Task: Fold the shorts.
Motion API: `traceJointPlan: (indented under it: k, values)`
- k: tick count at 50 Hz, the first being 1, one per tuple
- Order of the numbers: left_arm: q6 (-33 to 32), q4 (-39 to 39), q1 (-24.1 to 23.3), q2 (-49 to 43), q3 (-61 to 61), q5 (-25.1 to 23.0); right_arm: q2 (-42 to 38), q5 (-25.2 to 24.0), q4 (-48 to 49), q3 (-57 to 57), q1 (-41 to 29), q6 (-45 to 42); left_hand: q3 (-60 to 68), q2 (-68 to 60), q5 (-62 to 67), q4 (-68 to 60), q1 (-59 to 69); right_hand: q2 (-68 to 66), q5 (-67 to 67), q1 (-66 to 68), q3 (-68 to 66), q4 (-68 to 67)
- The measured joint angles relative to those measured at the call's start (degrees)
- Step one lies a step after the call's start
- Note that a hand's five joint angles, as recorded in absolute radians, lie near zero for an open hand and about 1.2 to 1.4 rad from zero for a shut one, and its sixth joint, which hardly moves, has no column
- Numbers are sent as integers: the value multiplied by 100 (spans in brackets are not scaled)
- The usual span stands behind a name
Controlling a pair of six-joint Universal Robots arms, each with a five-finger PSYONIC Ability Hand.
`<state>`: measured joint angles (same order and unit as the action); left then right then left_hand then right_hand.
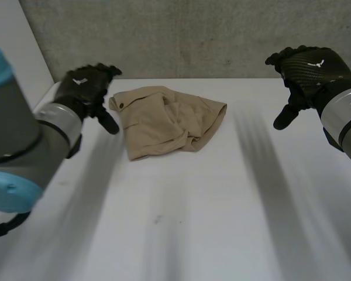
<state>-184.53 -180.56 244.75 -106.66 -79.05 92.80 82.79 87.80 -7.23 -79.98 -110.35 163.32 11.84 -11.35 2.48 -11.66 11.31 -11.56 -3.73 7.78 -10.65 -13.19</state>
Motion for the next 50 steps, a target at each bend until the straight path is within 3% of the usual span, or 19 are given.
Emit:
traceJointPlan:
  k: [6, 15, 25, 31, 42, 45, 46, 47, 50]
  values:
    - [-185, -411, -177, -865, 279, -99, -120, -12, 2, -35, -33, -99, 9, -58, 16, -7, 79, 0, 0, 0, 0, 0]
    - [-1352, -1057, -456, -2602, 1399, -319, -341, -10, 6, -52, -41, -183, 9, -65, 15, -7, 89, 0, 0, 0, 0, 0]
    - [-1847, -2420, -475, -3647, 2187, -1506, -517, -15, 6, -43, -39, -200, 245, -299, 206, -270, 364, 0, 0, 0, 0, 0]
    - [-1859, -2514, -449, -4258, 2842, -1835, -549, -18, 7, -40, -35, -210, 1349, -1421, 1291, -1384, 1472, 0, 0, 0, 0, 0]
    - [-1965, -2291, -385, -4905, 3612, -1811, -586, -13, 16, -29, -22, -271, 2109, -2158, 2010, -2138, 2189, 0, 0, 0, 0, 0]
    - [-2231, -2281, -360, -5003, 3704, -1815, -625, -15, 35, -29, -22, -276, 3499, -3588, 3329, -3539, 3785, 0, 0, 0, 0, 0]
    - [-2294, -2282, -356, -5009, 3711, -1818, -631, -16, 39, -30, -21, -276, 3499, -3588, 3329, -3539, 3785, 0, 0, 0, 0, 0]
    - [-2417, -2284, -346, -5014, 3714, -1821, -639, -16, 44, -31, -21, -276, 4790, -4966, 4614, -4926, 5104, 0, 0, 0, 0, 0]
    - [-2655, -2289, -340, -4990, 3688, -1820, -648, -17, 51, -32, -19, -276, 5286, -5525, 4920, -5519, 5141, 0, 0, 0, 0, 0]
